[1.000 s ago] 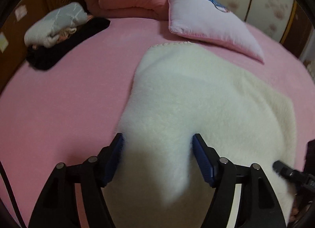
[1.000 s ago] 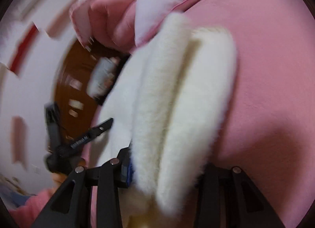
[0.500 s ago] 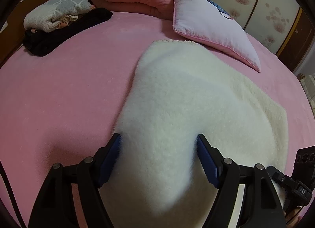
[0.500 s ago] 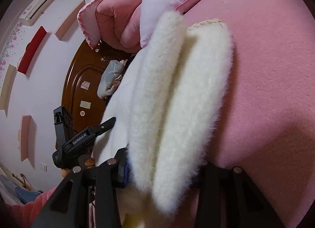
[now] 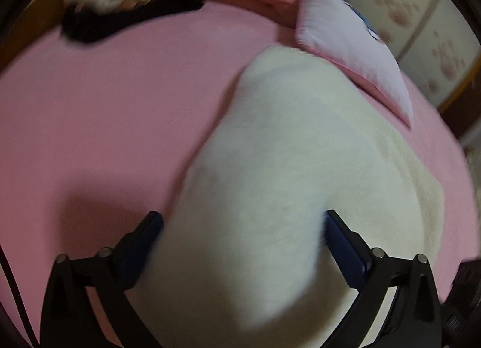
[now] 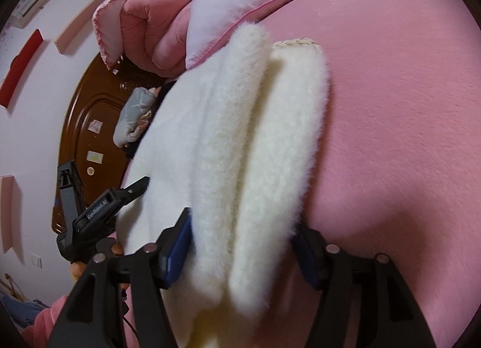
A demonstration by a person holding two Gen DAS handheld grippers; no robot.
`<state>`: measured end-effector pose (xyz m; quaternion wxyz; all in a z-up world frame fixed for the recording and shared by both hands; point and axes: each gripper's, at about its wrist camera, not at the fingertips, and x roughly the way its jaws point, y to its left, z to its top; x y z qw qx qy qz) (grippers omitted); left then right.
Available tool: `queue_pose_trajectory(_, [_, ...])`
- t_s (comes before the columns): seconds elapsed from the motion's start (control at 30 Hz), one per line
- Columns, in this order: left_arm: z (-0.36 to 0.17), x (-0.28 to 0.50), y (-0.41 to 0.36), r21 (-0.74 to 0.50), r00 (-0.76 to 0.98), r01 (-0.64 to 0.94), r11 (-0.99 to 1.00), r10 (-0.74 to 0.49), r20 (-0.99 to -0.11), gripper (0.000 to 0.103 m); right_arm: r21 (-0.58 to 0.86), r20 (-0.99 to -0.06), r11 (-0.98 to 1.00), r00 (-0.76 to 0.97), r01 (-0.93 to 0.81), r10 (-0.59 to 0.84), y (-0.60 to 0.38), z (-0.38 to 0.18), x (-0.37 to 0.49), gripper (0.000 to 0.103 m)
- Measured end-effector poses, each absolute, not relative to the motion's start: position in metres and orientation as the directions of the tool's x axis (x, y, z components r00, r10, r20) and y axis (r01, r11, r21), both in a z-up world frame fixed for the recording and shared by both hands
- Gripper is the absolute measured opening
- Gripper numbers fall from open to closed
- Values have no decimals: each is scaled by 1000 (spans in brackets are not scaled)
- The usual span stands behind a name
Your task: Fold large clothes
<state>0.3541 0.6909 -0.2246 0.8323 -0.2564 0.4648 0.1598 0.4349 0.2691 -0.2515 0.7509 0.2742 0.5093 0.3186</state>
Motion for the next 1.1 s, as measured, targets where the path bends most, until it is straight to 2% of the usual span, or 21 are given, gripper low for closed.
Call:
queue_pose_trajectory(0.1, [-220,332,686,-280,559,-534,798,84,-825,103,711,-610,669,284,-217,740,261,-240,420,68])
queue_pose_trajectory(0.2, [-207,310,658,-149,569,-556,818,244,-785,103,713,-598,658,279,-243,751,245,-229,395,78])
queue_pose_trajectory(0.33, [-201,280,625,-41,544,-599,800,369,-753,102,635,-639,689,264,-349,723,229,-223,346,81])
queue_pose_trajectory(0.43, [-210,255,608,-69,494,-627,776,328,-805,102,599,-659,708,272,-375,701,210,-222,307,82])
queue_pose_trajectory(0.6, [-218,199,571,-97,410,-738,668,329,-851,102,472,-740,745,246,-472,625,175,-217,232,91])
queue_pose_trajectory(0.73, [-231,141,514,-121,303,-824,553,250,-919,102,400,-805,775,217,-488,552,126,-216,169,92])
queue_pose_trajectory(0.9, [-232,81,395,-79,261,-799,596,226,-939,102,277,-891,823,189,-496,413,39,-213,82,96])
queue_pose_trajectory(1.1, [-233,36,257,49,192,-662,747,233,-953,102,142,-941,915,234,-378,243,-75,-199,11,99])
